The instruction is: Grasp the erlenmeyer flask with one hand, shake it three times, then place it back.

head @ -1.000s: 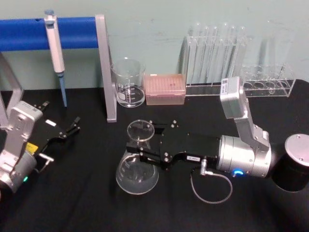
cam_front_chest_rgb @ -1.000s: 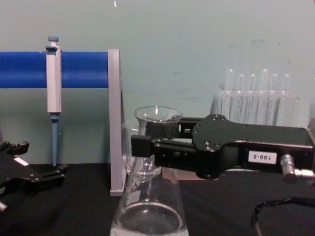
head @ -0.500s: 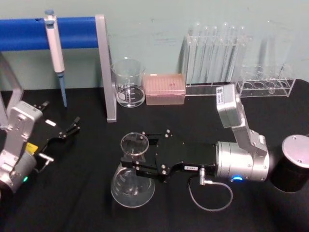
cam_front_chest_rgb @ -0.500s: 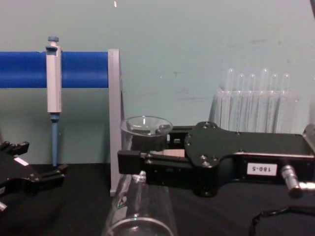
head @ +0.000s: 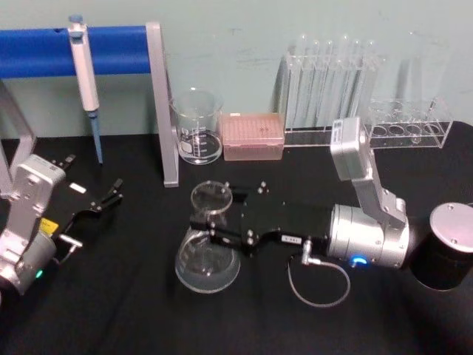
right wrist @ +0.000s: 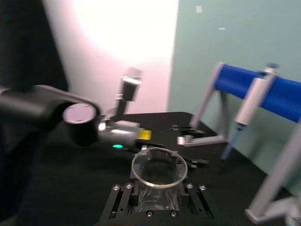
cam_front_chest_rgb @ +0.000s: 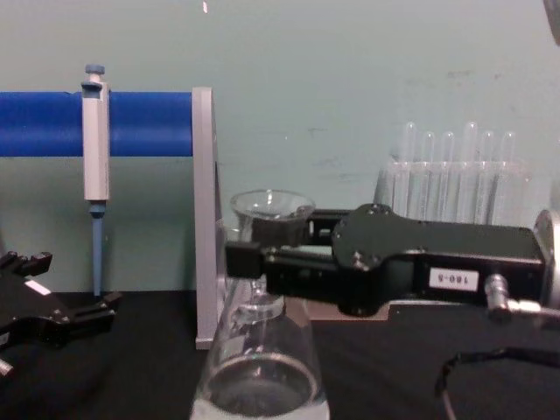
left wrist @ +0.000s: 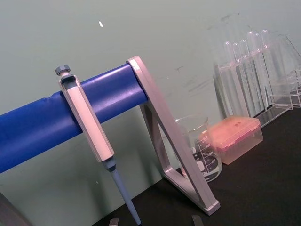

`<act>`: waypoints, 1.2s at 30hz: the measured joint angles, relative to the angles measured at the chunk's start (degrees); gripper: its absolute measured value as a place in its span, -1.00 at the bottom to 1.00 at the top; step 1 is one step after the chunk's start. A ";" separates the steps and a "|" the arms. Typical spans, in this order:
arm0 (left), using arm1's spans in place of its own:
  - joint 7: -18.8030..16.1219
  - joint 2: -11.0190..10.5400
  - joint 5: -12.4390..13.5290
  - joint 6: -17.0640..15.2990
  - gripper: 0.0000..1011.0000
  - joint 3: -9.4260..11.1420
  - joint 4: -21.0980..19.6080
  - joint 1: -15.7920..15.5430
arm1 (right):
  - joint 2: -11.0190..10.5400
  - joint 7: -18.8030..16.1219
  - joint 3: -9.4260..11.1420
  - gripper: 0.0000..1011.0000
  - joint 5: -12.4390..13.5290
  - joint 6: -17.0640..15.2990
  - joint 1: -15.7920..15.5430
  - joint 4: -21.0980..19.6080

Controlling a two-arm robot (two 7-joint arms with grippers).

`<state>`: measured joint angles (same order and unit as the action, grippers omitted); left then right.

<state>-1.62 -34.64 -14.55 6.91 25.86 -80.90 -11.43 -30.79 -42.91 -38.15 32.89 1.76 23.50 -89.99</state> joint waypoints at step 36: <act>0.00 0.00 0.00 0.00 0.98 0.00 0.00 0.00 | 9.28 31.21 12.75 -0.10 -11.04 -3.75 -5.57 3.09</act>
<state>-1.62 -34.65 -14.55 6.91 25.86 -80.90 -11.43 -21.51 -11.70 -25.40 21.85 -1.99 17.93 -86.91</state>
